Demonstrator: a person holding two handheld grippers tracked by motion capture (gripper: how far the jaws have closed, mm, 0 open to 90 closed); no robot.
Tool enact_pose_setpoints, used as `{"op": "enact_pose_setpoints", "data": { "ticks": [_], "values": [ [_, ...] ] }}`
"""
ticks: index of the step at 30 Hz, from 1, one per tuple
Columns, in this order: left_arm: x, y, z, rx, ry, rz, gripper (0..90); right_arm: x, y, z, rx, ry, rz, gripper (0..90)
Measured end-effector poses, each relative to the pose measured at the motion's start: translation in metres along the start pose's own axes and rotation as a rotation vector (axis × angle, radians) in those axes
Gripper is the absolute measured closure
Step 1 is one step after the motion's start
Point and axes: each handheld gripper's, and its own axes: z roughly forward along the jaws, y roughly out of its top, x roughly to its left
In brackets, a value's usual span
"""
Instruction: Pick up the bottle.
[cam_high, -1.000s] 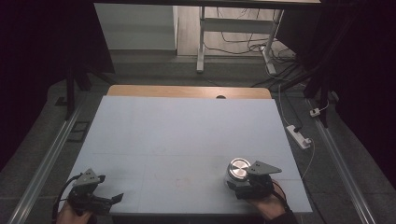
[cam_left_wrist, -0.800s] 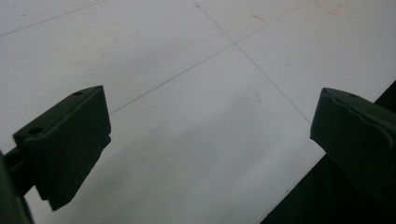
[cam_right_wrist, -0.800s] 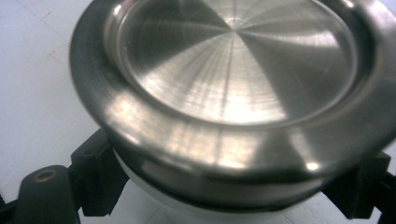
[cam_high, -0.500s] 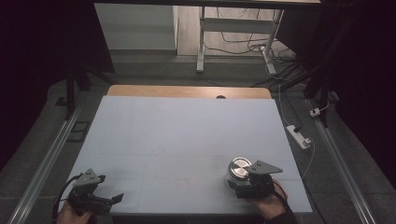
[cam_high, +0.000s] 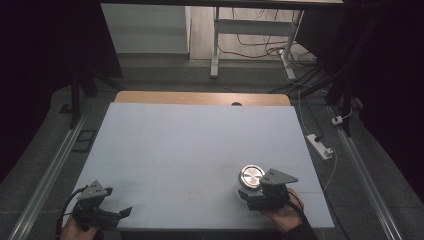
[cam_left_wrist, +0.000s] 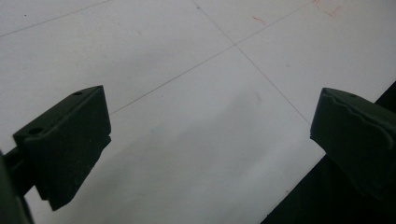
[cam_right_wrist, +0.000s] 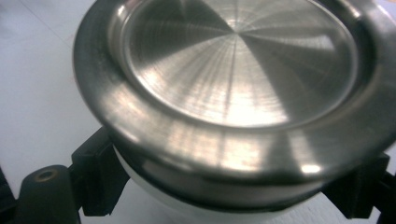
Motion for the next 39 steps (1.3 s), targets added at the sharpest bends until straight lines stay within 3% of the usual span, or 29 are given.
{"op": "enact_pose_setpoints", "data": {
  "ticks": [4, 17, 39],
  "values": [
    [0.000, 0.000, 0.000, 0.000, 0.000, -0.001, 0.0, 0.002, 0.006, 0.003, -0.015, 0.031, 0.010, 15.2],
    [0.001, 0.000, 0.000, -0.006, 0.001, -0.006, 0.0, 0.011, 0.027, 0.017, -0.030, 0.085, -0.027, 15.2],
    [0.000, 0.000, -0.001, -0.008, 0.007, -0.002, 0.0, 0.025, 0.053, 0.046, -0.032, 0.129, -0.074, 15.2]
  ]
}}
